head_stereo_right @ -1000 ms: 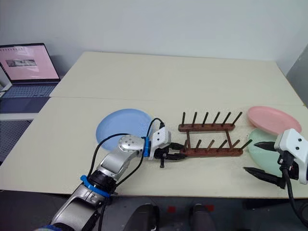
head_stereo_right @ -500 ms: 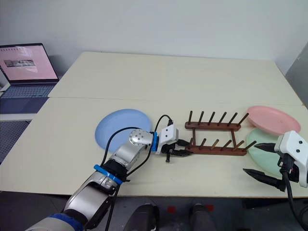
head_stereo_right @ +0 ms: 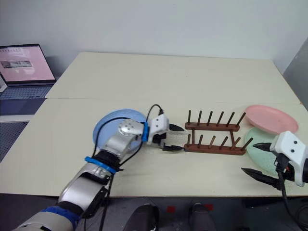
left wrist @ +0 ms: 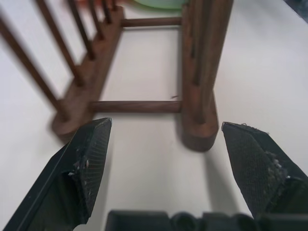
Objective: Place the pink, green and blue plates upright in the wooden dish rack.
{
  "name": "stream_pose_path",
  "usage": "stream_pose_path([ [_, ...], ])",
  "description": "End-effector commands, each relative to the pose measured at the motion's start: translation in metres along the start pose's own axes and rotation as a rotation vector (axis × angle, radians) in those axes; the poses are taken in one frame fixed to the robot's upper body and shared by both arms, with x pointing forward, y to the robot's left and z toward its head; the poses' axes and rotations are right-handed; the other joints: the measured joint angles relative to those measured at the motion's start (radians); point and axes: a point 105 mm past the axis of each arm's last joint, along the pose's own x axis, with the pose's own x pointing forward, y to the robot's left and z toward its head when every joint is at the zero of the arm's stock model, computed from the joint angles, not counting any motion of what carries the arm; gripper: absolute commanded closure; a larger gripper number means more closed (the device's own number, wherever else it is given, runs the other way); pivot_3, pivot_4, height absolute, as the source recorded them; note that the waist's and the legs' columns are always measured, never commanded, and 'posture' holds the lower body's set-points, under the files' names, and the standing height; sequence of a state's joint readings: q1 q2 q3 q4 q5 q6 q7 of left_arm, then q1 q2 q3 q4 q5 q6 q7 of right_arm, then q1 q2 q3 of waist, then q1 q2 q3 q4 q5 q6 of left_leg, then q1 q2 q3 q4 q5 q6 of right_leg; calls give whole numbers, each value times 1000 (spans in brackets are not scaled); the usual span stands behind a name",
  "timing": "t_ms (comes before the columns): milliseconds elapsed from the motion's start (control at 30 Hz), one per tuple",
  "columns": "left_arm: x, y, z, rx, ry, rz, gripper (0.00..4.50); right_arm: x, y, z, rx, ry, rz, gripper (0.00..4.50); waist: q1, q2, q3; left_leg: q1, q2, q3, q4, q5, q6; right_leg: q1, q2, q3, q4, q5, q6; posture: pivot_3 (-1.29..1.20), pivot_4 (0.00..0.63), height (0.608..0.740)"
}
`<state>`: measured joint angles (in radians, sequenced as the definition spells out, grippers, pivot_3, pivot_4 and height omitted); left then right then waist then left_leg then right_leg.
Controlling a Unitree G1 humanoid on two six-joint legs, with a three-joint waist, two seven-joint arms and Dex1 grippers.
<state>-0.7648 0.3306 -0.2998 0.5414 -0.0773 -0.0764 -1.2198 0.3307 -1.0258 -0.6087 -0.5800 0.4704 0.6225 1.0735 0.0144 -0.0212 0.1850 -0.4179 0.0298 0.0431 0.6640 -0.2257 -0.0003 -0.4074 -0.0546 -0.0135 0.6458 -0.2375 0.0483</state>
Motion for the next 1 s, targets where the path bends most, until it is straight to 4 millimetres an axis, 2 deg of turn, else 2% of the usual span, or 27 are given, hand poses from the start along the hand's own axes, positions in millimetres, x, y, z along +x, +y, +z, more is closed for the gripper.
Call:
stream_pose_path([
  [33,-21,-11,19,26,-40,-34,892,5,-9,2,-54,-3,-49,0,-4,0,0,0,1,0,0,0,0,0,0,0,0,0,0,0,150,725],
  [133,-26,-58,17,-9,-17,-165,1717,14,-3,-2,-57,8,1,619,-9,1,0,0,2,0,-1,0,0,0,-1,1,0,0,0,0,150,725],
  [167,-25,-71,18,-27,-19,-193,2023,17,-2,-4,-63,20,16,980,-11,1,-1,0,3,0,-1,0,0,0,-2,1,0,0,0,0,150,725],
  [233,-16,-84,18,-56,-26,-195,2573,22,-1,-7,-71,46,44,1619,-8,1,0,0,3,0,-1,0,0,0,-2,1,0,0,0,0,150,725],
  [367,7,-88,8,-81,2,-114,3900,38,-2,-14,-94,67,75,3186,6,0,0,1,2,-2,2,1,0,2,-2,0,0,-1,-1,0,150,725],
  [433,22,-79,1,-80,18,-20,4498,48,-8,-19,-96,75,56,3931,6,0,0,1,1,-3,2,1,1,2,-2,2,1,0,-1,0,150,725],
  [500,32,-69,-2,-90,24,59,4500,56,-11,-25,-94,88,51,4479,6,0,0,1,0,-3,2,2,2,3,-2,2,1,0,0,0,150,725],
  [700,55,-57,-8,-86,44,147,4500,74,-18,-40,-107,126,24,4479,7,0,0,-1,-1,-3,1,2,2,1,0,2,0,1,-1,0,150,725],
  [1000,65,-37,-5,-47,44,235,4500,93,-36,-41,-121,120,-38,4479,6,0,-1,0,-1,-3,1,2,3,1,0,2,1,1,-1,0,150,725],
])
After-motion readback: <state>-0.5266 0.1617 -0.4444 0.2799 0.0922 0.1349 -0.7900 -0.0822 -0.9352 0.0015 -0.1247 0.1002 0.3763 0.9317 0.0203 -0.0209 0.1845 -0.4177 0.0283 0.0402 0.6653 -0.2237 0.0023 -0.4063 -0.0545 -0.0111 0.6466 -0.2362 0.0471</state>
